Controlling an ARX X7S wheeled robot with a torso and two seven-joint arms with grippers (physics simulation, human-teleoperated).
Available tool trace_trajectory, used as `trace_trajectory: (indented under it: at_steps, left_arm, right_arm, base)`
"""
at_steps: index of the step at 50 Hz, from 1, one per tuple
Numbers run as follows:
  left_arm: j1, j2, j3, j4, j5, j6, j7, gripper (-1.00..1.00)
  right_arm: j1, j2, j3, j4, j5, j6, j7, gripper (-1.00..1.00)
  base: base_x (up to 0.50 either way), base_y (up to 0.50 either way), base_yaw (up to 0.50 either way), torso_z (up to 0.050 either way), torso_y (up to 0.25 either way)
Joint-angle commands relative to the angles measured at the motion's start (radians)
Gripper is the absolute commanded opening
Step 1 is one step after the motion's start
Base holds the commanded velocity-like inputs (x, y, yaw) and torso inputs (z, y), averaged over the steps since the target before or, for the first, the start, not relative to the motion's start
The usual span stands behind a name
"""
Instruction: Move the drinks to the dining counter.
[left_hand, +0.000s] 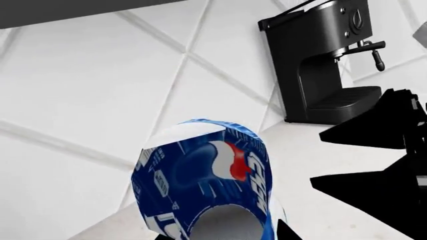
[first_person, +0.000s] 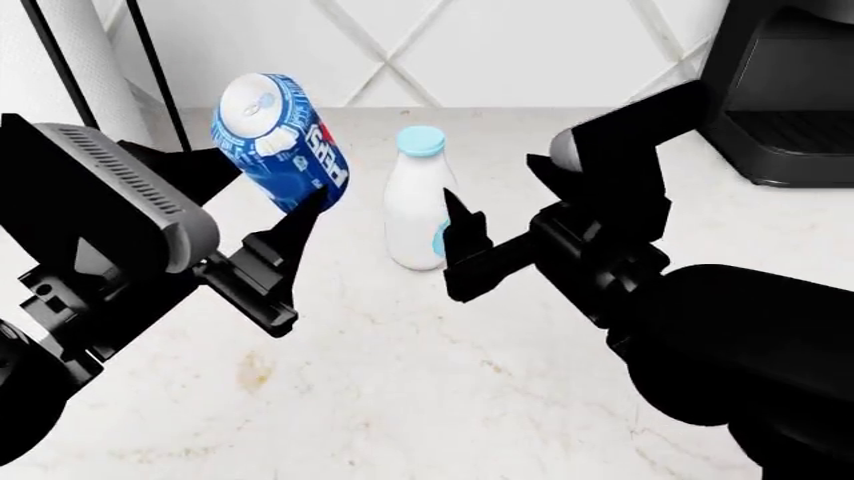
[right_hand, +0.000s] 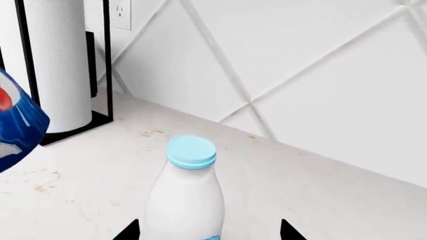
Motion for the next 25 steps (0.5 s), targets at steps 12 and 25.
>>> trace_trajectory:
  at_steps: [12, 25]
  left_arm:
    - [-0.005, -0.010, -0.016, 0.003, -0.016, 0.009, -0.020, -1.00]
    - [-0.002, -0.014, -0.018, -0.001, -0.018, 0.022, -0.016, -1.00]
  right_arm:
    - [0.068, -0.054, -0.152, 0.228, -0.175, -0.106, -0.180, 1.00]
    - [0.094, -0.081, -0.219, 0.311, -0.213, -0.143, -0.268, 1.00]
  base:
    - [0.00, 0.00, 0.00, 0.000, 0.000]
    - [0.00, 0.00, 0.00, 0.000, 0.001]
